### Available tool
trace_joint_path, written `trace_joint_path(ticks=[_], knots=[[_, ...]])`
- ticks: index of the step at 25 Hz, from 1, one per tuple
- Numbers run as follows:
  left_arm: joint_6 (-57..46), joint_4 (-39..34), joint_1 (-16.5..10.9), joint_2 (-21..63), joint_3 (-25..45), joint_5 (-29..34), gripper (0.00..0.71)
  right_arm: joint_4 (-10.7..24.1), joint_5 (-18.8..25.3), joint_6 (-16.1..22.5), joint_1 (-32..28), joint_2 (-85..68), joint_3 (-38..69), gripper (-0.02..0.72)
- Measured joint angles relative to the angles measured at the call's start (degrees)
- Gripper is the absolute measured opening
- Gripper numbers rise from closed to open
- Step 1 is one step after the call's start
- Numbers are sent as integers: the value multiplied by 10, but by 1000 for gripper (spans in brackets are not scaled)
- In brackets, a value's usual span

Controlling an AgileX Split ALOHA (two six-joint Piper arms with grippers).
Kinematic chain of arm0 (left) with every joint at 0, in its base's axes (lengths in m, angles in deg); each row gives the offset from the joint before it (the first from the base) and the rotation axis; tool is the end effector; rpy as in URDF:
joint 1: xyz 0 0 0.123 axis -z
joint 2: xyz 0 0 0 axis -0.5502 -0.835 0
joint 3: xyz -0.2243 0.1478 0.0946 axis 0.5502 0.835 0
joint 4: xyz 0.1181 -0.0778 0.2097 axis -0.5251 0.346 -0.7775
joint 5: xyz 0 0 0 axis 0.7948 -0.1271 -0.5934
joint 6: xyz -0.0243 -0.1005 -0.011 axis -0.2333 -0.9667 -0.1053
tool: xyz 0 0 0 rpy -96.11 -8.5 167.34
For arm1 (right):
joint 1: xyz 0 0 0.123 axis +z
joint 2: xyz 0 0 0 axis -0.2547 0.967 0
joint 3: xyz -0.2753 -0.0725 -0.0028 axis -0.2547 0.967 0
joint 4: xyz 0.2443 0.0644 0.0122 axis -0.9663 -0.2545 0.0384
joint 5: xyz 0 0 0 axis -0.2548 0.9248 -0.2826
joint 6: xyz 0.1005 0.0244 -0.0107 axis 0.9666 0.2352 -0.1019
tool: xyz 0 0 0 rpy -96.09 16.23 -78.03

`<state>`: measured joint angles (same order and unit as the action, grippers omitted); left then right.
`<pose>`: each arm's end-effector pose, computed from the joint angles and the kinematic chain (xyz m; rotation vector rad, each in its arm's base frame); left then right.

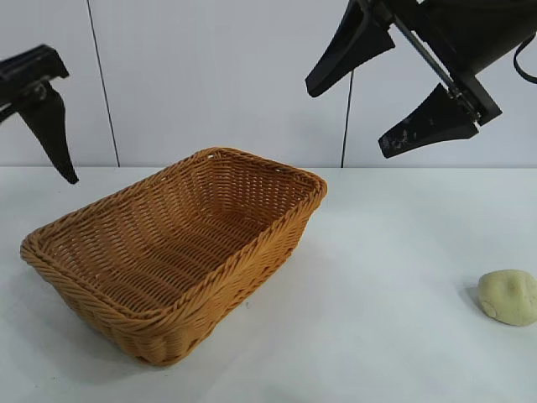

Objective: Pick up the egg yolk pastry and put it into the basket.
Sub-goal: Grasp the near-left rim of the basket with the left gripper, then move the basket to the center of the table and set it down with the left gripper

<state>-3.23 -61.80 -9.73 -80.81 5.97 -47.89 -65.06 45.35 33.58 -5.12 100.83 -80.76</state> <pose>0.2740 -0.1299 0.1765 -1.1926 2.6839 -0.4701 0.3207 0.1144 0.2540 -0.1425 2.5971 0.9292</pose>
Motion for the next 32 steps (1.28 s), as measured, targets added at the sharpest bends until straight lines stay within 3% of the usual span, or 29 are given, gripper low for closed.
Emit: trace_joint_path(ticks=[6, 12, 14, 16, 18, 20, 27, 32], knots=[[-1, 3, 0, -86, 0, -36, 689, 3, 0, 0, 0, 0, 0, 695], [-1, 3, 0, -106, 0, -57, 665, 3, 0, 0, 0, 0, 0, 695], [-1, 3, 0, -106, 0, -57, 568, 3, 0, 0, 0, 0, 0, 695], [-3, 3, 0, -106, 0, -56, 422, 3, 0, 0, 0, 0, 0, 695], [-4, 3, 0, -106, 0, -52, 233, 3, 0, 0, 0, 0, 0, 695], [-13, 8, 0, -106, 0, -53, 142, 3, 0, 0, 0, 0, 0, 695], [32, 32, -10, -106, -31, -20, 141, 3, 1, 0, 0, 0, 0, 695], [148, 58, -50, -114, -98, 37, 141, 4, 1, 0, 0, 0, 0, 695]])
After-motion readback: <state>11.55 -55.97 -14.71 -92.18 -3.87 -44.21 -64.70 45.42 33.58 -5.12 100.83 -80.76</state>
